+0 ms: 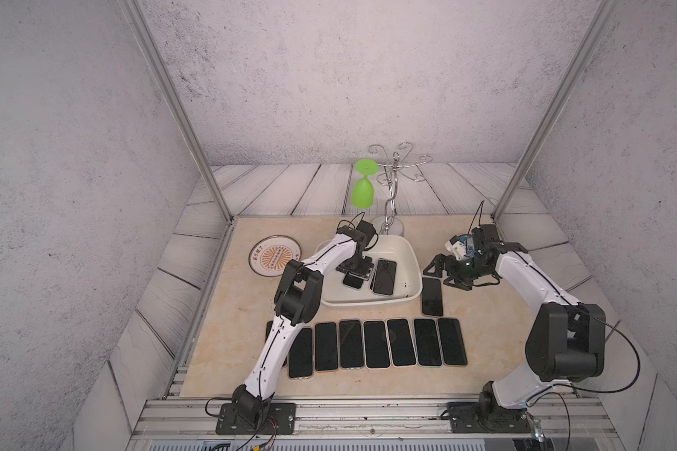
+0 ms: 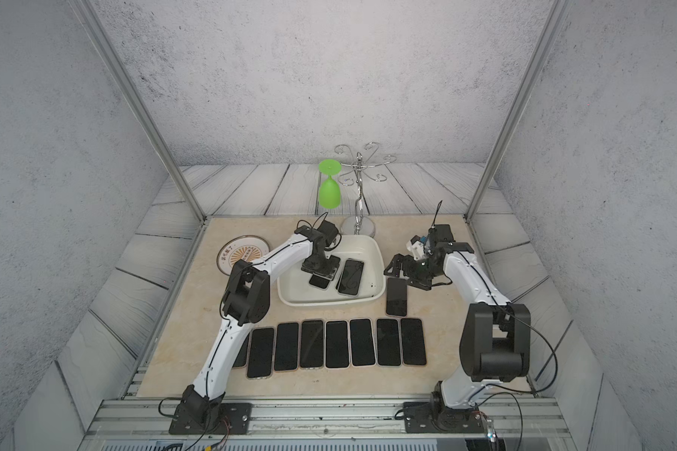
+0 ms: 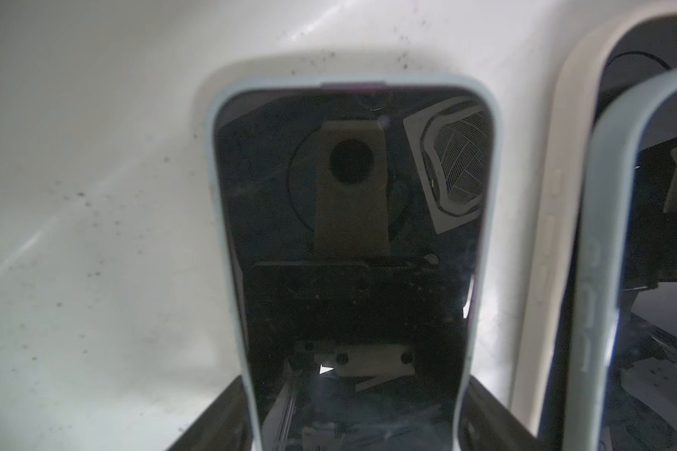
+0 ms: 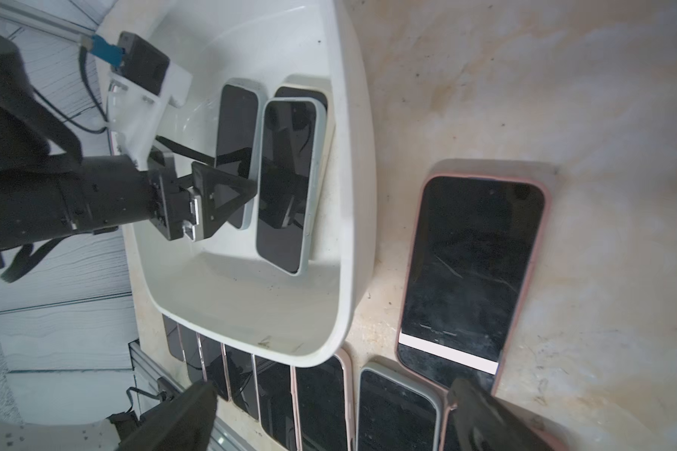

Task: Take the phone out of the storage box
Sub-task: Pick up the phone from the storage box.

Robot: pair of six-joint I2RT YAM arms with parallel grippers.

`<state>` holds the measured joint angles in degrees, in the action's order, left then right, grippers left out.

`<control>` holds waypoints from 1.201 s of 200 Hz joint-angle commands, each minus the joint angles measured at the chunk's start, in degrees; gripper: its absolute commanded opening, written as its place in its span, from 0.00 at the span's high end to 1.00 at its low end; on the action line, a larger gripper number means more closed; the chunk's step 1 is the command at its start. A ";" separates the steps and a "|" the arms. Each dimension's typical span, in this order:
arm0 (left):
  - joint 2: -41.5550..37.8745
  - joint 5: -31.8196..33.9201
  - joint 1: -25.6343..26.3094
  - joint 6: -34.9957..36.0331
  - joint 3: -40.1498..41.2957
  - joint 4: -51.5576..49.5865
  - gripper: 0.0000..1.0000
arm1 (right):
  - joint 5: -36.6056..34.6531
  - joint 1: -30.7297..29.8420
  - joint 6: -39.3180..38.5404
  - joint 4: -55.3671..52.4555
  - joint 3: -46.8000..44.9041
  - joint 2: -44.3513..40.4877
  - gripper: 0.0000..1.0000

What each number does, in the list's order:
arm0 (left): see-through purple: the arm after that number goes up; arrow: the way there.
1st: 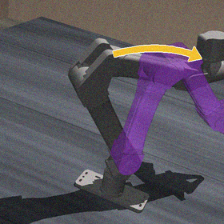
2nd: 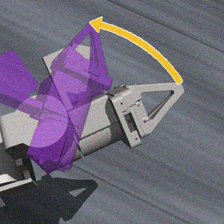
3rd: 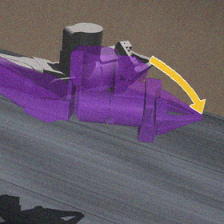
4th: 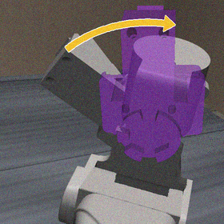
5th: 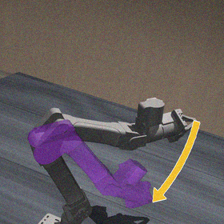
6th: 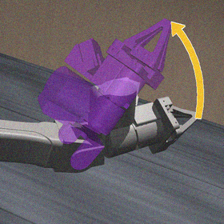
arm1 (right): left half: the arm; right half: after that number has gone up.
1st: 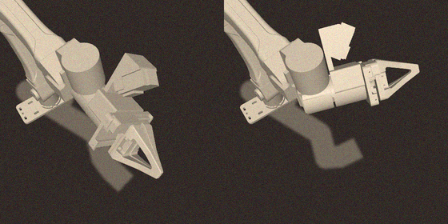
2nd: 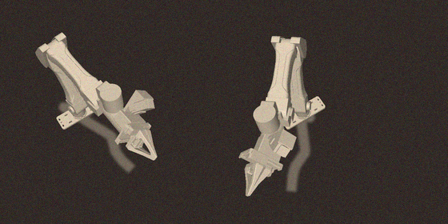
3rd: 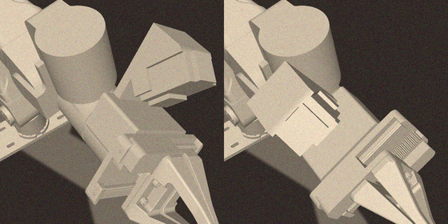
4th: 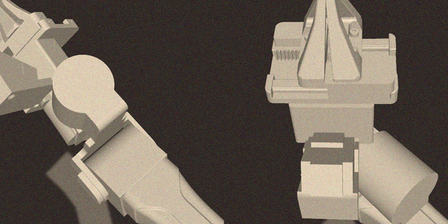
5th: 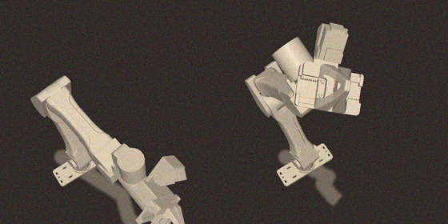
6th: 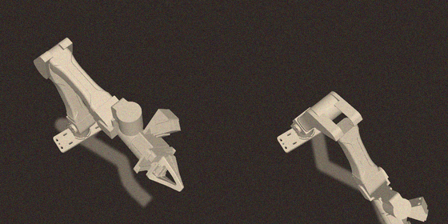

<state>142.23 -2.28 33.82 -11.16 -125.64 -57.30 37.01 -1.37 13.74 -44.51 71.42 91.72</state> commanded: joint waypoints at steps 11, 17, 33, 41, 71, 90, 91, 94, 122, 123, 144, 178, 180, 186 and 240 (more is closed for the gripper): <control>-6.21 -6.78 -1.86 -0.02 0.67 0.52 0.62 | 12.26 -0.74 5.94 11.60 -2.01 -1.62 0.01; -8.22 -8.82 -2.33 -1.18 1.36 1.61 0.62 | 14.30 -1.02 7.75 14.85 -2.67 -1.96 0.01; -13.41 -14.30 -3.14 -3.25 2.71 4.38 0.63 | 15.44 -3.33 10.81 20.42 -2.80 -2.34 0.01; -15.49 -16.01 -3.31 -4.16 3.00 5.12 0.63 | 14.28 -5.08 10.71 20.81 -1.92 -2.20 0.01; -22.13 -21.02 -3.67 -8.18 8.54 11.15 0.63 | 10.37 -11.45 12.82 26.42 -1.41 -0.40 0.04; -23.61 -22.48 -3.85 -10.06 10.39 11.98 0.63 | 8.92 -14.94 14.12 30.58 -1.07 1.25 0.09; -23.68 -22.53 -3.85 -10.13 10.45 12.01 0.63 | 8.85 -15.05 14.08 30.64 -1.00 1.35 0.09; -23.86 -22.71 -3.85 -10.26 10.71 12.06 0.63 | 8.43 -15.75 14.07 30.92 -0.75 1.67 0.09; -25.89 -23.98 -3.84 -12.47 13.78 14.00 0.63 | 5.35 -19.85 13.24 31.50 2.59 5.23 0.15; -25.92 -23.99 -3.80 -12.48 13.86 14.03 0.63 | 5.35 -19.96 13.24 31.50 2.72 5.40 0.15; -27.32 -24.59 -3.79 -13.46 15.55 14.99 0.63 | 4.05 -21.38 13.89 31.99 4.17 8.20 0.20; -29.77 -25.13 -3.63 -14.87 18.65 17.01 0.63 | 3.24 -22.48 15.24 34.13 5.18 11.89 0.26; -29.87 -25.31 -3.69 -14.99 18.81 17.10 0.63 | 3.17 -22.55 15.37 34.31 5.23 12.14 0.27; -29.99 -25.70 -3.69 -15.18 18.99 17.14 0.63 | 3.26 -22.66 15.65 34.69 5.49 12.82 0.28; -32.14 -29.00 -3.08 -17.52 23.79 19.91 0.64 | 5.20 -22.80 20.65 42.20 7.76 15.89 0.42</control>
<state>114.98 -25.15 29.32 -27.40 -103.48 -39.46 42.39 -24.21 30.98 -9.37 76.09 106.10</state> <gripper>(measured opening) 0.784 0.613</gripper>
